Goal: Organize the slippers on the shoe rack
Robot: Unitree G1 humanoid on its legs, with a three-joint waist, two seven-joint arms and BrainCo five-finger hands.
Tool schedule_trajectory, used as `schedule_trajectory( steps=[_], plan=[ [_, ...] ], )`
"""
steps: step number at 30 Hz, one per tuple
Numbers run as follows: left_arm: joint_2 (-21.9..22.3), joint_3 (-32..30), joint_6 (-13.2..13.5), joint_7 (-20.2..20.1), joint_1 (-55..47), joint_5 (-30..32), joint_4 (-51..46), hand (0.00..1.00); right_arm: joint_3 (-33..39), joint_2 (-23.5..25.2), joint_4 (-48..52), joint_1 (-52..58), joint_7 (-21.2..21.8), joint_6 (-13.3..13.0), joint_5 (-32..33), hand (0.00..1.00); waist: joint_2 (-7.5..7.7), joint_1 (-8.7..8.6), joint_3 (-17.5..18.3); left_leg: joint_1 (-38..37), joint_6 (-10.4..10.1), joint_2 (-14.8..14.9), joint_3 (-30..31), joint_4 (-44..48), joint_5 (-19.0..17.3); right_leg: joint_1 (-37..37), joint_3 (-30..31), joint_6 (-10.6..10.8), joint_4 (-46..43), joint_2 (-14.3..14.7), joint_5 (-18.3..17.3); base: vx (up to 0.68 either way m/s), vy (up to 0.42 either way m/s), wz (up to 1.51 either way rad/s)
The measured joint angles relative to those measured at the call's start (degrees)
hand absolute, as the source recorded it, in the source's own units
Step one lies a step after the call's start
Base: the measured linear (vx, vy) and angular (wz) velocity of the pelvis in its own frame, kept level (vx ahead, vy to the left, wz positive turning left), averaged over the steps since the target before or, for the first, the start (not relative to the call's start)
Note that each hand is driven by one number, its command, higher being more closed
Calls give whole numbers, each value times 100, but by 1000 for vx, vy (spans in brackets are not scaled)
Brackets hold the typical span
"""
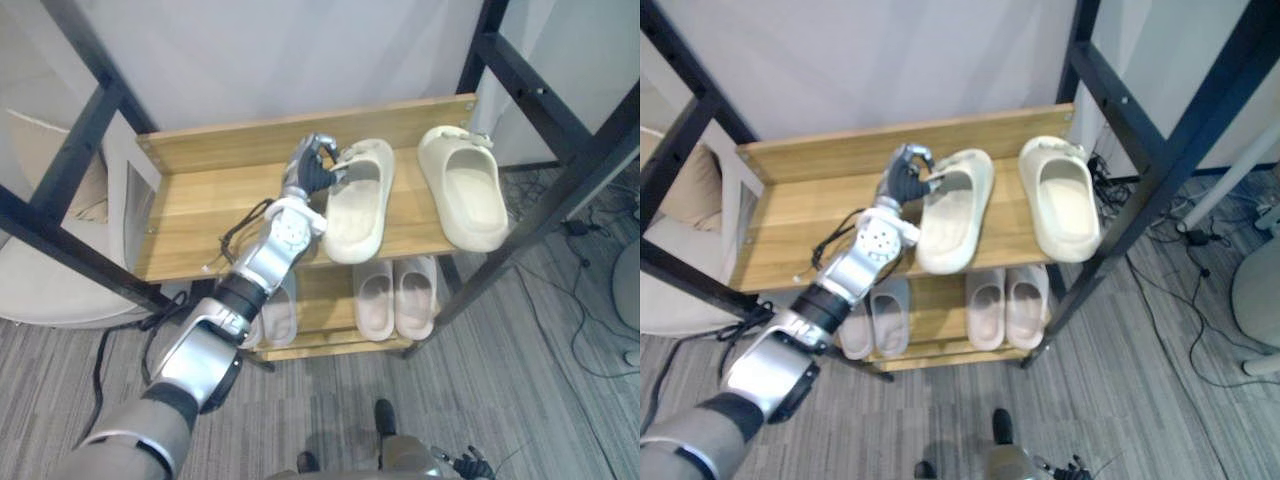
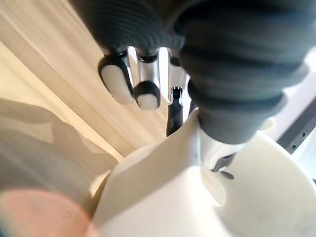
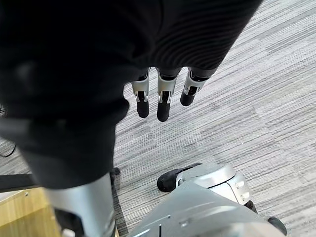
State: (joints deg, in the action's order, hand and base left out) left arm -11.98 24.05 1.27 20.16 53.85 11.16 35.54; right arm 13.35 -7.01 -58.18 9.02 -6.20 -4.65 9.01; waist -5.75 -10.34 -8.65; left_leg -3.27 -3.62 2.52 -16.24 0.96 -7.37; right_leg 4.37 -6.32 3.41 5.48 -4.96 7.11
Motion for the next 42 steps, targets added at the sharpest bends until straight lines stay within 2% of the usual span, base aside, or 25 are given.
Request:
schedule_trajectory(
  steps=[15,16,42],
  plan=[
    [204,13,-15,105,202,-14,153,100,221,25,112,27,4,10,14,0,-91,-43,-54,31,-1,0,-72,-31,0,77,54,5,8,1,18,-5,-5,-2],
    [206,13,-15,105,203,-16,153,0,222,25,112,27,4,10,14,0,-93,-42,-55,31,-1,0,-72,-32,0,77,54,5,8,0,18,0,0,0],
    [631,7,-58,94,80,-905,152,0,192,9,113,22,2,71,15,0,-116,-147,-62,-86,3,-10,113,9,7,-147,-150,16,12,-50,17,-10,-5,3]
  ],
)
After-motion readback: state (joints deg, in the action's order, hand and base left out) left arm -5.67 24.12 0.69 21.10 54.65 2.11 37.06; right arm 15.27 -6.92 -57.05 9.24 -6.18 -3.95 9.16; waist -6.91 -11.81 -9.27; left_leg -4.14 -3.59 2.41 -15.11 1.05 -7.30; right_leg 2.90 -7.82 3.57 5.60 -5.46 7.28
